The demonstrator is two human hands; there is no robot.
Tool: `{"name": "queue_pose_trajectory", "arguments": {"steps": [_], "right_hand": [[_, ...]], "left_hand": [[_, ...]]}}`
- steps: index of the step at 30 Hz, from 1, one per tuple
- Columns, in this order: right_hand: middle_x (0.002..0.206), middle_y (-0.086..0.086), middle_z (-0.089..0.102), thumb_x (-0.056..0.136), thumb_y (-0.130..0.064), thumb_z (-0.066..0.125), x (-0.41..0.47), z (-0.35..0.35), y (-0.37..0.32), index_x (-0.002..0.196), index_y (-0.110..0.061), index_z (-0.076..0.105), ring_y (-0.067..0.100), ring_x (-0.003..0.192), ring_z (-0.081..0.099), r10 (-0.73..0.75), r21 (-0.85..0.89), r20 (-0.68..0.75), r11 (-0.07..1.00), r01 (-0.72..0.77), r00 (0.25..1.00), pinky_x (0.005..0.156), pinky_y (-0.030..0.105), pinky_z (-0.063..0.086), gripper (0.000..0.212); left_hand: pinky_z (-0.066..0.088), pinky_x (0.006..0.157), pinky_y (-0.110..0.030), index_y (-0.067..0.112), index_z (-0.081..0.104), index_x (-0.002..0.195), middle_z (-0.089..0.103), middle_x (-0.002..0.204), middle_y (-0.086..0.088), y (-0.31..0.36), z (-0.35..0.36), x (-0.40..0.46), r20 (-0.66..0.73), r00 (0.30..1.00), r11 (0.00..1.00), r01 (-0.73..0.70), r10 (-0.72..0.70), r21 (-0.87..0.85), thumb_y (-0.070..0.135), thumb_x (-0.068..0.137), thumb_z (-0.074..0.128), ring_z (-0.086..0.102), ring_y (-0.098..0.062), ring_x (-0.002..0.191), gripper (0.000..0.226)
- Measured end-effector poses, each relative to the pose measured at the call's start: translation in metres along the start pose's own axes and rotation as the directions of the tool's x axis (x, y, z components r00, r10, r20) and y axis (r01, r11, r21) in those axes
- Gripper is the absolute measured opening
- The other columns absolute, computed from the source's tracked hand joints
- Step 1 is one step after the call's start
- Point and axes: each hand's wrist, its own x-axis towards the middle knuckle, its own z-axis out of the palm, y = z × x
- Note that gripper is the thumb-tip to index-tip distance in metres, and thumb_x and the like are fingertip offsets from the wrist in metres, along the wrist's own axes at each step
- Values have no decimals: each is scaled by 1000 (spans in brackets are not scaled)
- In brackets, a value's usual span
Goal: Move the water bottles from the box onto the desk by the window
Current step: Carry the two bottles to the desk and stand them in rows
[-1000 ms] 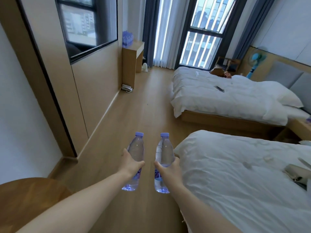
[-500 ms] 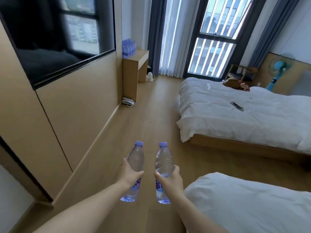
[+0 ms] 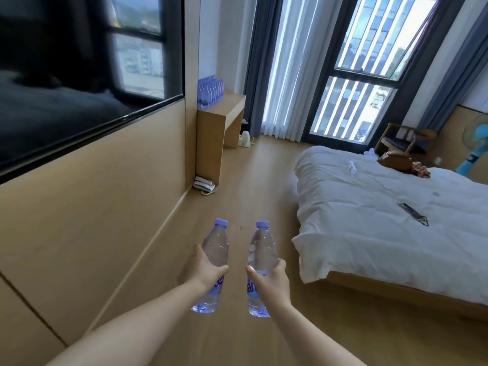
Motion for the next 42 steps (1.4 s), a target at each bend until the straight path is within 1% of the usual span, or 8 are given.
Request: {"name": "queue_pose_trajectory", "arguments": {"steps": [7,16,21,24,28,31,34,42], "right_hand": [[98,-4,58,77,-37,79,158,29,-52,115,-20,37,12,87,65,47,6,-28,999,-47,999,77,31,58,59],[97,-11,54,74,-43,78,357,73,-92,117,-21,40,15,90,64,31,-15,-36,999,-32,999,83,39,58,62],[94,-7,56,77,-39,77,489,93,-119,113,-19,40,15,86,64,44,12,-3,999,-44,999,80,37,57,56],[95,-4,58,78,-37,77,561,101,-151,114,-17,41,16,86,63,32,15,7,999,-33,999,70,29,51,55],[94,-3,58,79,-33,76,643,111,-189,111,-16,42,14,82,64,15,37,20,999,-16,1000,59,23,46,50],[96,2,61,78,-34,77,709,126,-209,108,-17,42,17,83,66,15,38,41,999,-16,999,67,30,54,49],[97,4,64,73,-36,78,778,147,-219,104,-21,43,20,84,68,15,49,66,999,-18,998,79,42,58,49],[96,-1,64,74,-32,78,969,202,-282,104,-21,43,16,85,67,30,14,70,999,-31,997,80,40,56,48]], "left_hand": [[46,70,-31,16,36,119,61,105,-2,87,-7,159,37,999,997,-24,21,71,43,69,76,58,-23,84,69],[50,84,-35,16,35,116,57,103,-1,158,10,342,66,998,1000,4,-5,17,43,70,77,60,-26,93,68],[51,91,-43,21,31,108,58,108,-4,206,22,472,97,995,998,15,-9,-67,41,60,81,61,-26,98,72],[51,91,-43,19,34,113,59,111,-5,237,19,538,33,999,997,32,-29,-72,41,54,78,61,-25,100,77],[52,84,-37,15,37,111,59,105,-6,278,9,607,-4,999,998,51,-51,-36,34,65,79,61,-26,92,64],[43,67,-27,10,37,120,58,110,-7,303,9,670,-22,998,998,52,-53,-34,29,74,76,55,-22,87,63],[41,69,-27,7,35,126,56,119,-10,321,15,740,1,1000,998,25,-25,-57,27,77,76,56,-23,95,67],[52,82,-36,15,32,105,62,89,0,386,5,950,99,995,996,24,-16,-84,22,71,76,62,-21,86,56]]}}
